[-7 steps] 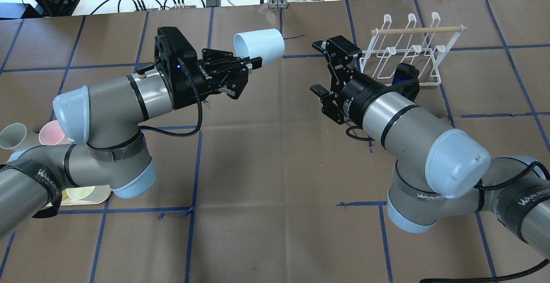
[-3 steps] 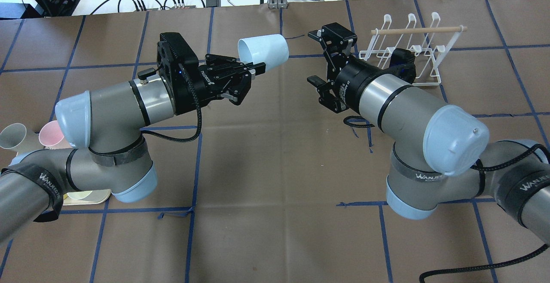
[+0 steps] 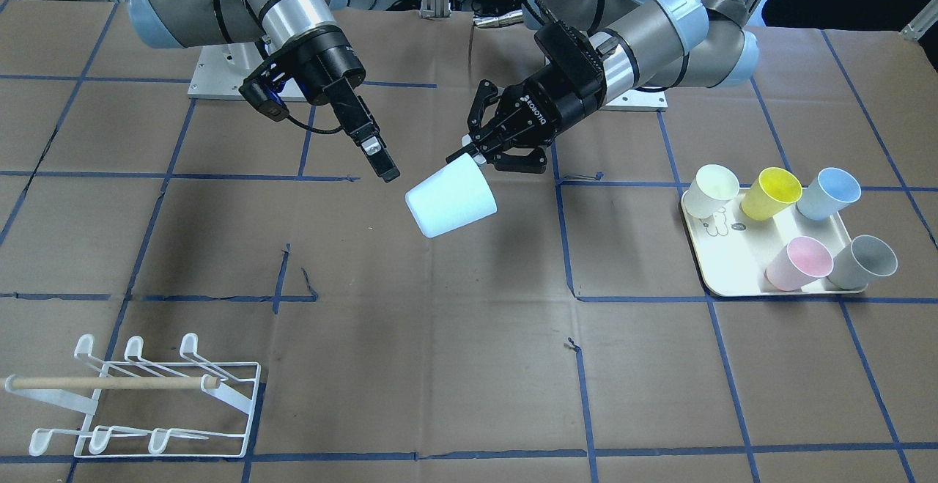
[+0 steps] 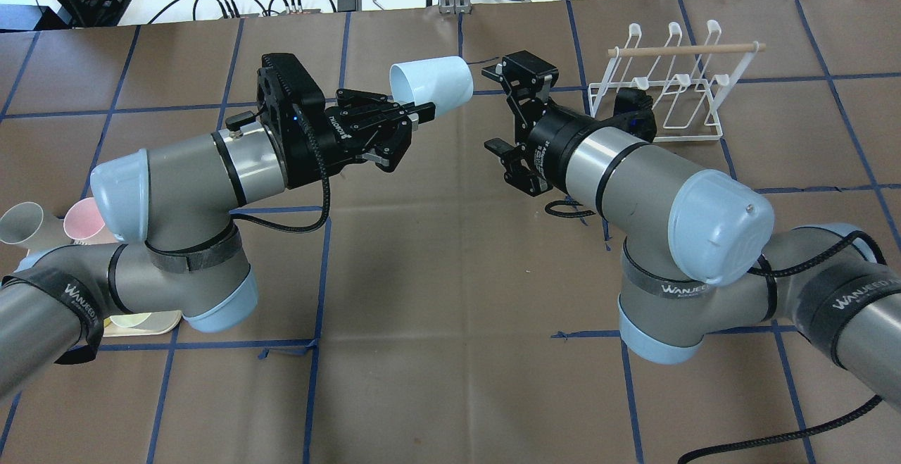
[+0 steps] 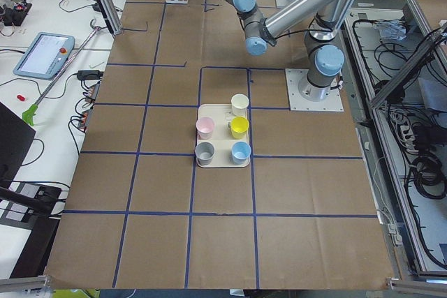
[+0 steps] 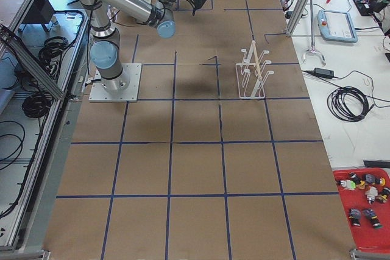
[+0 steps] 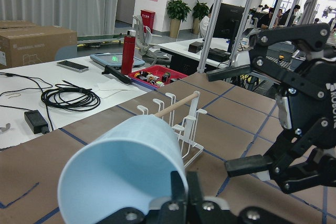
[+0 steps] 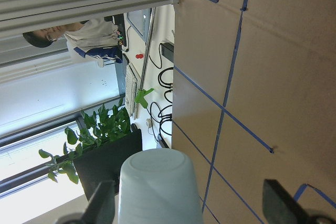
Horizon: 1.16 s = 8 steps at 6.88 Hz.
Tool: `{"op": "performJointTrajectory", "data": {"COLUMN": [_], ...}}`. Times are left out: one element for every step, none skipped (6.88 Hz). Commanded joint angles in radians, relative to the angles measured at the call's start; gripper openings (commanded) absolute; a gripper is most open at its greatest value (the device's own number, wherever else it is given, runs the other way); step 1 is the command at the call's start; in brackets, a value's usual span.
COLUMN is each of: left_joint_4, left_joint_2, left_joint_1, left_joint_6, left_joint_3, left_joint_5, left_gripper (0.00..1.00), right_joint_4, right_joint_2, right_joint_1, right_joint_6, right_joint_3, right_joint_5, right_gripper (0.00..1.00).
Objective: Transfer IKEA cup to right arm and place on rack
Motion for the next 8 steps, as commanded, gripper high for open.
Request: {"op": "performJointTrajectory", "data": {"left_joint_4": [0.000, 0.000, 0.000, 0.000, 0.000, 0.000, -0.001, 0.000], "left_joint_2": [0.001, 0.001, 0.002, 0.002, 0.004, 0.004, 0.004, 0.004], "left_joint_1": [0.000, 0.000, 0.000, 0.000, 0.000, 0.000, 0.000, 0.000], "left_joint_6": [-0.001, -0.001, -0.001, -0.001, -0.001, -0.001, -0.001, -0.001], "left_joint_3": [0.001, -0.001, -0.001, -0.001, -0.001, -0.001, -0.001, -0.001], "left_joint_5": [0.000, 0.000, 0.000, 0.000, 0.000, 0.000, 0.000, 0.000], "left_gripper": [0.02, 0.03, 0.03, 0.03, 0.04, 0.04, 0.04, 0.04], "right_joint_4": [0.061, 0.092, 0.106, 0.142, 0.146, 0.146, 0.146, 0.146], "right_joint_2": [0.002, 0.002, 0.002, 0.007, 0.029, 0.065, 0.080, 0.088], "right_joint_1": [0.015, 0.017, 0.018, 0.037, 0.052, 0.072, 0.078, 0.078], "right_joint_6": [0.004, 0.003, 0.003, 0.004, 0.004, 0.006, 0.021, 0.021], "right_joint_3": [-0.039, -0.044, -0.058, -0.078, -0.107, -0.140, -0.167, -0.177], "right_joint_5": [-0.015, -0.015, -0.015, -0.018, -0.036, -0.038, -0.039, -0.038], "right_gripper": [1.00, 1.00, 1.00, 0.99, 0.99, 0.99, 0.99, 0.99]}}
